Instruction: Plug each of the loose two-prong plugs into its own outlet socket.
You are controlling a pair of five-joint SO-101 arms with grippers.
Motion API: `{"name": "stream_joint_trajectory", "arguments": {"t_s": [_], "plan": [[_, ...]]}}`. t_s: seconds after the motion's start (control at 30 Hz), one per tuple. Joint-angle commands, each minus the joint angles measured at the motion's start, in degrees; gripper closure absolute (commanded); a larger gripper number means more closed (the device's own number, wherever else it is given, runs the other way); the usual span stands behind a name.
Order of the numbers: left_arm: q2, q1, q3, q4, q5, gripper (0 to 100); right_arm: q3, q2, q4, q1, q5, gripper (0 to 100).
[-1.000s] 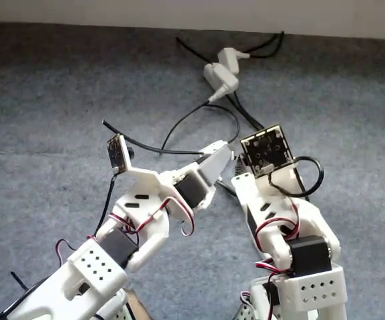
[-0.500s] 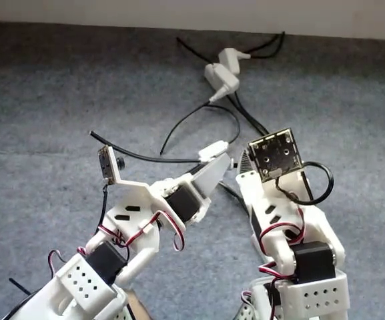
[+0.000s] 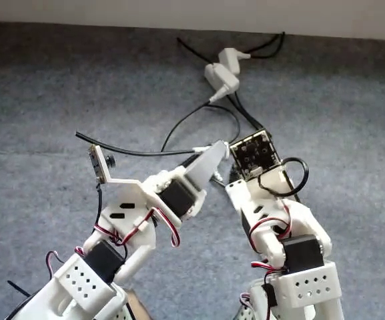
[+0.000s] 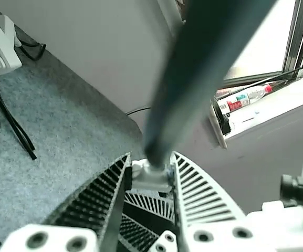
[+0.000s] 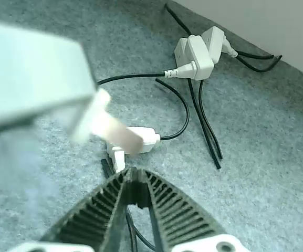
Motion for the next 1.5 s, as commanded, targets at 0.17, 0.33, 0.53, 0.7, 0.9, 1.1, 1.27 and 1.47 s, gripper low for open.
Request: {"name": "stream_joint_trajectory", "arguments": {"t_s": [0.17, 0.33, 0.53, 0.7, 0.9, 1.1, 1.27, 1.47], "plan": [[-0.92, 6.02, 1.71, -0.97, -0.97, 99, -7.16, -0.13, -0.04, -1.71, 0.79, 99.1], [-1.1, 9.27, 2.68, -0.88, -3.78, 99, -7.69, -0.13, -0.13, -1.36, 1.23, 99.1], [-1.36, 8.31, 2.59, -0.97, -3.69, 99, -6.99, -0.13, 0.22, -1.27, 2.29, 99.1], [-1.19, 8.84, 2.95, -0.97, -3.69, 99, -6.99, -0.13, -1.36, 2.42, 5.8, 99.1], [-0.92, 8.4, 2.33, -0.88, -3.78, 99, -7.25, -0.57, 7.25, 6.02, 3.96, 98.6], [-0.75, 8.31, -4.53, 8.88, -6.86, 99, -7.69, -0.57, 12.09, 17.36, 2.99, 92.6], [-0.75, 1.27, -9.98, 13.8, -6.77, 99, -10.95, -0.66, 21.32, 22.2, 3.08, 67.3], [4.7, 1.27, -19.12, 24.26, -16.26, 99, -10.33, -0.57, 30.73, 22.55, 8.18, 64.6]]}}
